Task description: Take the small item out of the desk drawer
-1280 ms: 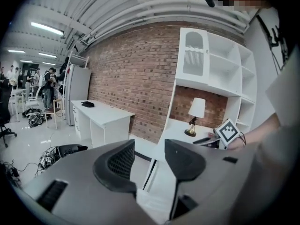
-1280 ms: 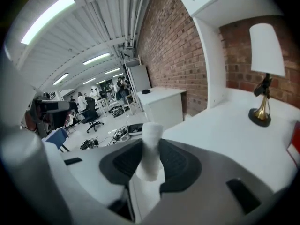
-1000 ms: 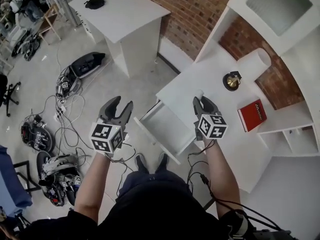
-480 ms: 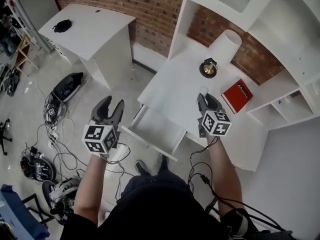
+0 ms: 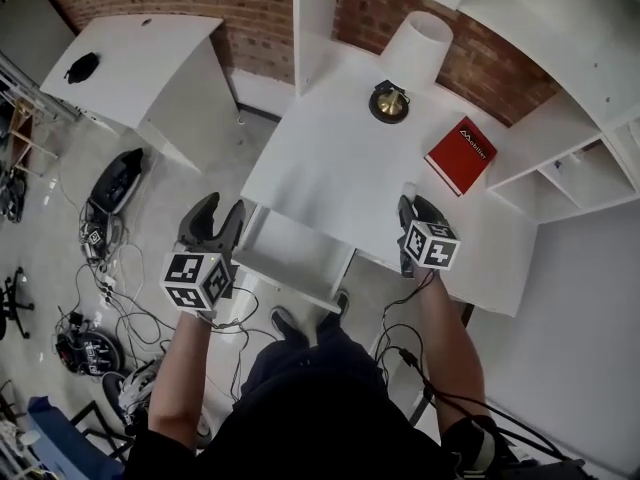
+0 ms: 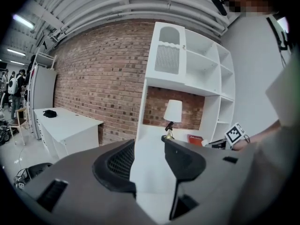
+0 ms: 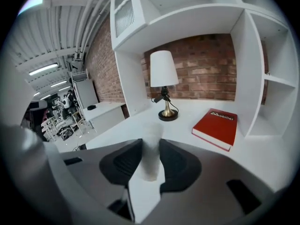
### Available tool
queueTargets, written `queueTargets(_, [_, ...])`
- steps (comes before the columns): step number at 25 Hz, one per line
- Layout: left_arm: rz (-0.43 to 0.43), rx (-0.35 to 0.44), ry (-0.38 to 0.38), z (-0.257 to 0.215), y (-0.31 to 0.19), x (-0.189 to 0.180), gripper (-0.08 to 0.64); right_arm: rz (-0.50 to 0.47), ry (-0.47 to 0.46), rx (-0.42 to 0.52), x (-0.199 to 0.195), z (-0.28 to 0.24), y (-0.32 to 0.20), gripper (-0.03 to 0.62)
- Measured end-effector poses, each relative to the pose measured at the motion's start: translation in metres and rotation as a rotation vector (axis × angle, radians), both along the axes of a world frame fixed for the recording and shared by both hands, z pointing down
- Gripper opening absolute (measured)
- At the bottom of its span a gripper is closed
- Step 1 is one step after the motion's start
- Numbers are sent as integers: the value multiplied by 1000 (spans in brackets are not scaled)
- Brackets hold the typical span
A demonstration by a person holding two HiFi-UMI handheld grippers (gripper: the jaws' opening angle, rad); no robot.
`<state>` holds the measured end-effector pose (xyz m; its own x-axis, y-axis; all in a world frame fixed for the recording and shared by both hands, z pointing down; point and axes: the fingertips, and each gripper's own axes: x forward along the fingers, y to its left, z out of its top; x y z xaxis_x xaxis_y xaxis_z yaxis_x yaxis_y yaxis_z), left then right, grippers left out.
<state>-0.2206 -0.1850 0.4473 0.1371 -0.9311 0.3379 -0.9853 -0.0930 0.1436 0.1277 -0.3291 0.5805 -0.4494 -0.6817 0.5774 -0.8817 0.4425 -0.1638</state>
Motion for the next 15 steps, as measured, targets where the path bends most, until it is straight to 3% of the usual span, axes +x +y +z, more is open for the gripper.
queueTargets(7, [24,-82,-13,39,-38,50,198,-47,67,-138,36,77,-9,120])
queueTargets(15, [43,-117,-5,57,-67,92,198,-92,138,-237,60,138,-12,124])
